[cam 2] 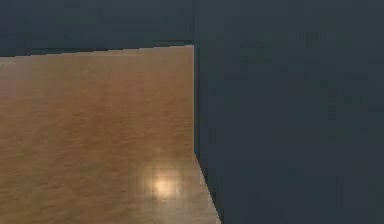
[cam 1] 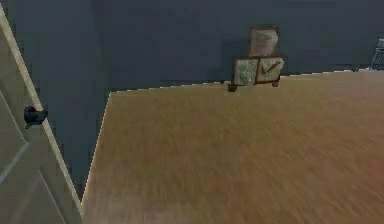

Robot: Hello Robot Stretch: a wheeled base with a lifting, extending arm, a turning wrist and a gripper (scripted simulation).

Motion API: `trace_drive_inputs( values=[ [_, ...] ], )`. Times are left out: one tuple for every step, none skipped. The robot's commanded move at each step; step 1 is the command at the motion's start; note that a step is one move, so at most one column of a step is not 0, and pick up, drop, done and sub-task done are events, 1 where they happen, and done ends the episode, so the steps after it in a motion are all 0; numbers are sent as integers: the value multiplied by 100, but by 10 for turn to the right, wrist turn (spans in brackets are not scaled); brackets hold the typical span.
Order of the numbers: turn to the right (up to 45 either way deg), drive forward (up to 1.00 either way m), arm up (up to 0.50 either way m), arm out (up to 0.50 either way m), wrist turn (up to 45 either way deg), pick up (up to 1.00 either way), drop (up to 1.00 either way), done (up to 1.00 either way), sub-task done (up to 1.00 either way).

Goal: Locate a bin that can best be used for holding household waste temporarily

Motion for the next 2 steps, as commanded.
trace_drive_inputs(
  values=[
    [420, 0, 0, 0, 0, 0, 0, 0, 0],
    [0, 15, 0, 0, 0, 0, 0, 0, 0]
  ],
)
